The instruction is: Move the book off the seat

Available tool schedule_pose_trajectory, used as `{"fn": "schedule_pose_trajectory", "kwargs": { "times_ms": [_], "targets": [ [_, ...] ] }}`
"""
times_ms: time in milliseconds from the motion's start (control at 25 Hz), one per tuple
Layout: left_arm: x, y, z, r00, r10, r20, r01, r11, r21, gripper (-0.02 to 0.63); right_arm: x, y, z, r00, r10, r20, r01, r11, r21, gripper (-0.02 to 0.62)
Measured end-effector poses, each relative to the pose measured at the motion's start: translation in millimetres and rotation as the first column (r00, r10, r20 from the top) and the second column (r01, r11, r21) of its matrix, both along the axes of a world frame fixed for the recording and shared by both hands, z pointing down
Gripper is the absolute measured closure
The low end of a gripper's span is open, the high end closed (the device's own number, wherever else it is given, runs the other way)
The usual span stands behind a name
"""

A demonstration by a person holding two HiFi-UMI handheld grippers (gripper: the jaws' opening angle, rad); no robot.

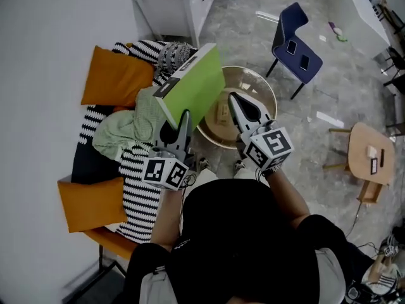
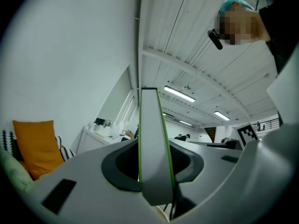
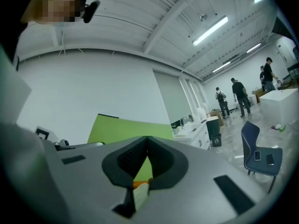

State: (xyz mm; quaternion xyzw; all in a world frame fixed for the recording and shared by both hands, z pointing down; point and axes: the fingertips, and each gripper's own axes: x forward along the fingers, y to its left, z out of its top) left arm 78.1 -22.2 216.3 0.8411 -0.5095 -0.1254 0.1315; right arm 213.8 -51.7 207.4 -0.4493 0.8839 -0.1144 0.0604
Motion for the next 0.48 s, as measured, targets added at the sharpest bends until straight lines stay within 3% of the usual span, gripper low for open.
{"fn": "schedule_pose_trajectory", "kwargs": {
  "times_ms": [480],
  "targets": [
    [73.5, 41.3, 23.7, 0.980, -0.198, -0.017, 0.198, 0.980, -0.023, 0.471, 81.7, 15.7, 23.3, 0.988, -0.152, -0.011, 0.151, 0.988, -0.029, 0.583]
  ]
}}
